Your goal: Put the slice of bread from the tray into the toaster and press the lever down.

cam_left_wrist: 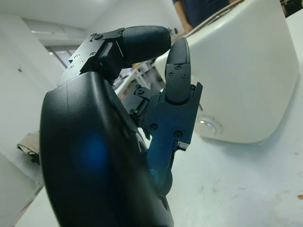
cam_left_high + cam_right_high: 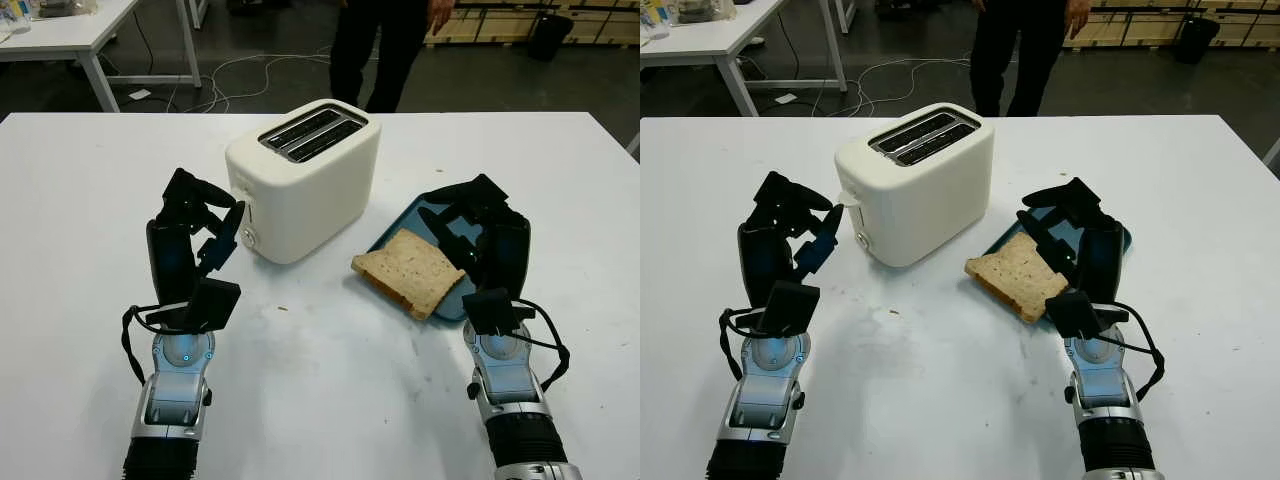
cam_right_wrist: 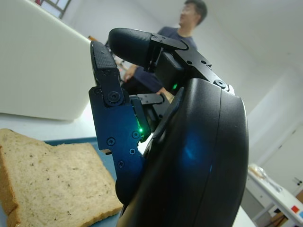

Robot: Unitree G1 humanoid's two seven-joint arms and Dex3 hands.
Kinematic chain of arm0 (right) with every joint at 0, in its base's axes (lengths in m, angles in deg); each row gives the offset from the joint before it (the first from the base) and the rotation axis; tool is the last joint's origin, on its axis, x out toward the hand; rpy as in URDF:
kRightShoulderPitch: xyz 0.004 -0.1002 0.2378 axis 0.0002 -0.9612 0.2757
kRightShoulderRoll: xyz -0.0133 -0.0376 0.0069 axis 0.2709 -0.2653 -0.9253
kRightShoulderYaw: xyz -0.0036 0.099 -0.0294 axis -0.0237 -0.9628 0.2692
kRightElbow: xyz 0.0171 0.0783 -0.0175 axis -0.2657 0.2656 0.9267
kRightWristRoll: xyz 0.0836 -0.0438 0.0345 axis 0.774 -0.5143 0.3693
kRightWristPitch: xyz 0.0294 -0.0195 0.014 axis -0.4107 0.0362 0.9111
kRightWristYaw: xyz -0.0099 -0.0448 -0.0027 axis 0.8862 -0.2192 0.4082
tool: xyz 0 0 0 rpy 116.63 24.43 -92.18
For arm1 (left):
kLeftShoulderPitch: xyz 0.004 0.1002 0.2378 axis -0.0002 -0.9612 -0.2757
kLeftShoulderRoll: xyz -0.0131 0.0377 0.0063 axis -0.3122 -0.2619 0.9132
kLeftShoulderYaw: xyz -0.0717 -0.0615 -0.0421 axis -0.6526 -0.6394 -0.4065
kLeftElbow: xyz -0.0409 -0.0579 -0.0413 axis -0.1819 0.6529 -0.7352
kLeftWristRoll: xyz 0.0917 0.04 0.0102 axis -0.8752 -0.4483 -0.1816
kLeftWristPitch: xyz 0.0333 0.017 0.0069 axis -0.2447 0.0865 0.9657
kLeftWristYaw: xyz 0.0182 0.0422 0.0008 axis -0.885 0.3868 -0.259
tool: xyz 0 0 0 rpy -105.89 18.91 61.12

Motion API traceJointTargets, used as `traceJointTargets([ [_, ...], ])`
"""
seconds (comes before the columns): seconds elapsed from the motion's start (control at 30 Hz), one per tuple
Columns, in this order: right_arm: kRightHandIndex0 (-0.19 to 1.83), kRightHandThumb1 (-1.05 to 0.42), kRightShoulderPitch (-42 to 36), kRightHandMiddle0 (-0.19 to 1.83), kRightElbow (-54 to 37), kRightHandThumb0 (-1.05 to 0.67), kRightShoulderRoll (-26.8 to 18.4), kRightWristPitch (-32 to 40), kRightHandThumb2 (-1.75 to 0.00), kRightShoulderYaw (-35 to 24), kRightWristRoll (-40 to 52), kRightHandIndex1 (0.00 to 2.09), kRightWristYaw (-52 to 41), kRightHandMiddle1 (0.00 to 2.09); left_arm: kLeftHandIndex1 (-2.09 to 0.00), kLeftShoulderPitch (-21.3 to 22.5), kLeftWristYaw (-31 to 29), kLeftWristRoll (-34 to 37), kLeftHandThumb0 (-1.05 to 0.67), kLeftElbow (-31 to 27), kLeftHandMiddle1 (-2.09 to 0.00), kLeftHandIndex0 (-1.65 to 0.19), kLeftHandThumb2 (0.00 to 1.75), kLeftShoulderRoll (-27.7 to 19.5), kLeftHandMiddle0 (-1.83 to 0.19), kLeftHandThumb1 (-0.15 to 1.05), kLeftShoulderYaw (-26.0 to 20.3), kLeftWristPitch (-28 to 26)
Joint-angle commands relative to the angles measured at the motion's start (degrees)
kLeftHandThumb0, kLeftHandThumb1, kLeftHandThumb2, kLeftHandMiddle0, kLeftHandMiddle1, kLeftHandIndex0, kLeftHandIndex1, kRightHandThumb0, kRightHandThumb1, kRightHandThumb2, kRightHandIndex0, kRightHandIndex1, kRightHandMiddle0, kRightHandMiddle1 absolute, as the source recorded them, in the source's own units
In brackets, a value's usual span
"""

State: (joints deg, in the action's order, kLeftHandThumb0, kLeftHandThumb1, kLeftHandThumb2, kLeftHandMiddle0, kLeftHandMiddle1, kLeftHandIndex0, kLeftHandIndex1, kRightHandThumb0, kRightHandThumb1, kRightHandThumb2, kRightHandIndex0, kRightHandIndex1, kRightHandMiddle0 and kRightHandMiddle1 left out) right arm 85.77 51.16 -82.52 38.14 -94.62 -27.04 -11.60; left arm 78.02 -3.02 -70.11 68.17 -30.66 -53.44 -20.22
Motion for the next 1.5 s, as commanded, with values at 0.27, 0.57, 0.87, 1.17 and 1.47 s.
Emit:
traceJointTargets([
  [0.27, 0.63, -0.92, -0.13, 0.69, -0.23, -0.4, 0.06, -0.37, 0.0, 0.16, 1.23, 1.66, -0.61, 1.11, -1.67, -0.81, -0.06, 0.15, -0.24, -0.79, -1.75, -0.46, 0.19, 0.31, -0.86, 0.92, 1.01, -0.22],
  [0.57, 0.62, -0.85, -6.49, 0.88, -9.29, -0.51, -5.02, -0.24, 0.0, 2.65, -24.03, 1.14, 10.5, 0.3, -1.68, -0.61, 0.03, 0.27, -0.23, -0.76, -1.75, -0.46, 0.18, 0.1, -0.86, 0.92, 0.94, -0.02],
  [0.87, 0.53, -0.88, -14.25, 0.63, -17.19, -0.74, -9.11, 11.58, -0.01, 9.68, -45.83, 0.27, 13.94, 0.0, -1.71, 0.51, -0.38, 0.05, -0.24, -1.23, -1.75, -0.47, 0.18, -0.12, -0.87, 0.92, 1.03, -0.84],
  [1.17, 0.38, -0.91, -14.25, 0.42, -17.34, -0.86, -11.78, 23.24, -0.01, 15.34, -50.9, 0.07, 7.53, 0.0, -1.68, 0.21, -0.83, 0.8, -0.24, -2.03, -1.75, -0.47, 0.17, 0.2, -0.86, 0.92, 1.2, -1.63],
  [1.47, 0.24, -0.88, -12.15, 0.24, -14.54, -0.95, -12.75, 31.23, 0.0, 19.46, -53.63, 0.0, 6.28, 0.0, -1.68, -0.05, -0.55, 0.26, -0.25, -1.72, -1.75, -0.47, 0.18, 0.13, -0.87, 0.92, 1.61, -1.39],
])
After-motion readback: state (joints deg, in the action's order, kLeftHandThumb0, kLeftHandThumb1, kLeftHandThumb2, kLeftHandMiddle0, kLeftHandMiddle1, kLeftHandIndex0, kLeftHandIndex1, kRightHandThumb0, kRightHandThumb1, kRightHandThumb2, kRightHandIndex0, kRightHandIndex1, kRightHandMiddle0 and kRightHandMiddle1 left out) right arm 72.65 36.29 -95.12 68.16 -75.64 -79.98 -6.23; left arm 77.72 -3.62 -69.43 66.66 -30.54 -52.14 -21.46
